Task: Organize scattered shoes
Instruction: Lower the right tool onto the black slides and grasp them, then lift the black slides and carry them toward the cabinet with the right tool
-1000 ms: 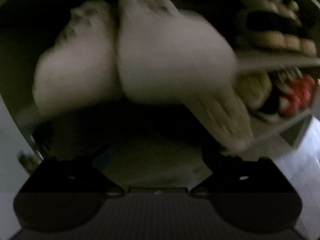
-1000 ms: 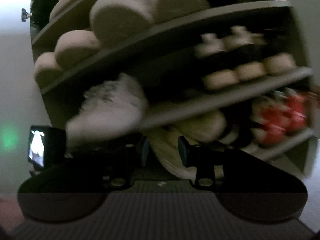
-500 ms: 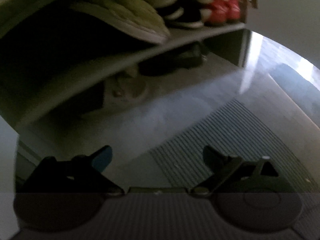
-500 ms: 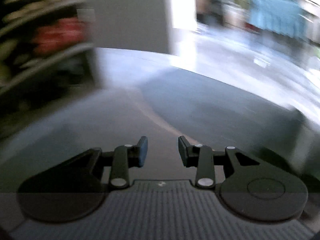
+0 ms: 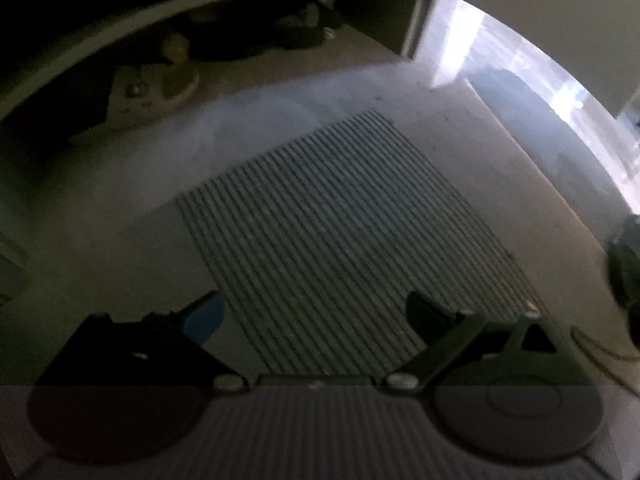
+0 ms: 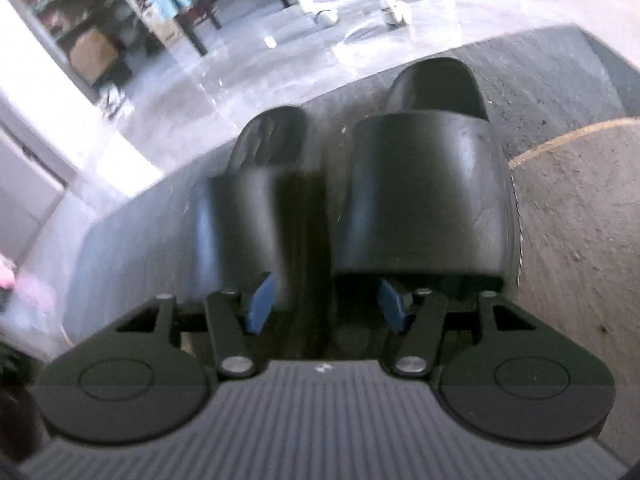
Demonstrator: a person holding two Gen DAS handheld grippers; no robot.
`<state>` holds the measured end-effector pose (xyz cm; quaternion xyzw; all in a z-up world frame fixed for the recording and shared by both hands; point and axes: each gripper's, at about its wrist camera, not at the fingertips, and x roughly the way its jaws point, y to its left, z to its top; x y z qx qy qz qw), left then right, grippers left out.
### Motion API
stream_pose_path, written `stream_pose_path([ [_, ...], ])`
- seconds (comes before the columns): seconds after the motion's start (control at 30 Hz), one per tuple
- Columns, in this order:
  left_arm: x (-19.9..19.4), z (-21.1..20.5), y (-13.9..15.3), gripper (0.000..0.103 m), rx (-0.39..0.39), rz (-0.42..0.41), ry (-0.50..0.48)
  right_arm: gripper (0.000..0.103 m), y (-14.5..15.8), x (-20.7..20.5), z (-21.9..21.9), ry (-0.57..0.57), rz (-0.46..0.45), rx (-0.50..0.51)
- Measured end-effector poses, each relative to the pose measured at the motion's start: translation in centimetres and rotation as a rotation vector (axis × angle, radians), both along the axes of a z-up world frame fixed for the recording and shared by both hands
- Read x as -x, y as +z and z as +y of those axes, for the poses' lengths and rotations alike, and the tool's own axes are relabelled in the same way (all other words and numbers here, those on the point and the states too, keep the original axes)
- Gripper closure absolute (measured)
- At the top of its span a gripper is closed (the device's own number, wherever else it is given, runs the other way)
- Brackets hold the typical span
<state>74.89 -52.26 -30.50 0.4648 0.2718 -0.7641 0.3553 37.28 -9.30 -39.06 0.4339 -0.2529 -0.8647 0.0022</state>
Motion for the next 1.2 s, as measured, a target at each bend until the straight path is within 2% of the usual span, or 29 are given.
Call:
stream_pose_path([
  [0.07, 0.1, 0.0, -0.2, 0.005, -0.017, 0.007, 0.002, 0.043, -1.3, 0.5, 1.5, -0.069, -0.018, 0.094],
  [0.17, 0.2, 0.1, -0.6, 0.005, -0.043, 0.017, 0.005, 0.042, -1.5, 0.5, 2.0, -0.147, 0.003, 0.167],
  [0.23, 0.4, 0.2, -0.5, 0.005, -0.044, 0.022, -0.002, 0.042, -1.7, 0.8, 2.3, -0.185, 0.022, 0.191],
  [0.3, 0.6, 0.5, -0.5, 0.005, -0.047, 0.028, -0.016, 0.051, -1.6, 1.1, 2.3, -0.191, 0.040, 0.170],
  [0.33, 0.6, 0.5, -0.7, 0.005, -0.050, 0.027, -0.018, 0.066, -1.6, 1.2, 2.3, -0.179, 0.056, 0.157],
  [0.37, 0.7, 0.6, -0.8, 0.005, -0.053, 0.027, -0.019, 0.072, -1.4, 1.4, 2.4, -0.150, 0.075, 0.144],
  [0.4, 0.7, 0.7, -0.8, 0.005, -0.054, 0.026, -0.017, 0.074, -1.1, 1.6, 2.3, -0.121, 0.090, 0.130],
  [0.47, 0.5, 0.5, -1.2, 0.005, -0.067, 0.021, -0.005, 0.088, -0.8, 1.6, 2.4, -0.083, 0.103, 0.122],
  [0.6, 0.5, 0.2, -1.6, 0.005, -0.085, 0.025, 0.017, 0.089, -1.2, 0.8, 2.0, 0.054, 0.068, 0.110],
  [0.73, 0.8, 0.2, -1.7, 0.005, -0.082, 0.029, 0.017, 0.090, -1.4, -0.4, 1.2, 0.160, 0.043, 0.158],
  [0.8, 1.0, 0.2, -1.8, 0.005, -0.085, 0.028, 0.010, 0.087, -1.0, -0.9, 0.1, 0.281, 0.044, 0.153],
  [0.83, 1.1, 0.3, -1.8, 0.005, -0.086, 0.028, 0.007, 0.082, -0.5, -1.0, -0.4, 0.324, 0.057, 0.093],
  [0.9, 1.2, 0.3, -1.9, 0.005, -0.087, 0.027, 0.004, 0.060, 0.9, -1.8, -2.3, 0.431, 0.110, -0.110],
  [0.93, 1.3, 0.3, -2.0, 0.005, -0.090, 0.029, 0.005, 0.039, 1.2, -2.2, -2.9, 0.441, 0.133, -0.166],
  [0.97, 1.3, 0.3, -2.0, 0.005, -0.090, 0.028, 0.006, 0.024, 1.4, -2.6, -3.3, 0.440, 0.155, -0.212],
  [1.03, 1.5, 0.4, -2.2, 0.005, -0.098, 0.031, 0.003, 0.018, 1.6, -3.1, -3.9, 0.421, 0.190, -0.268],
  [1.2, 1.7, 0.6, -1.9, 0.005, -0.077, 0.029, -0.001, 0.017, -0.4, -1.3, -5.3, 0.370, 0.160, -0.304],
])
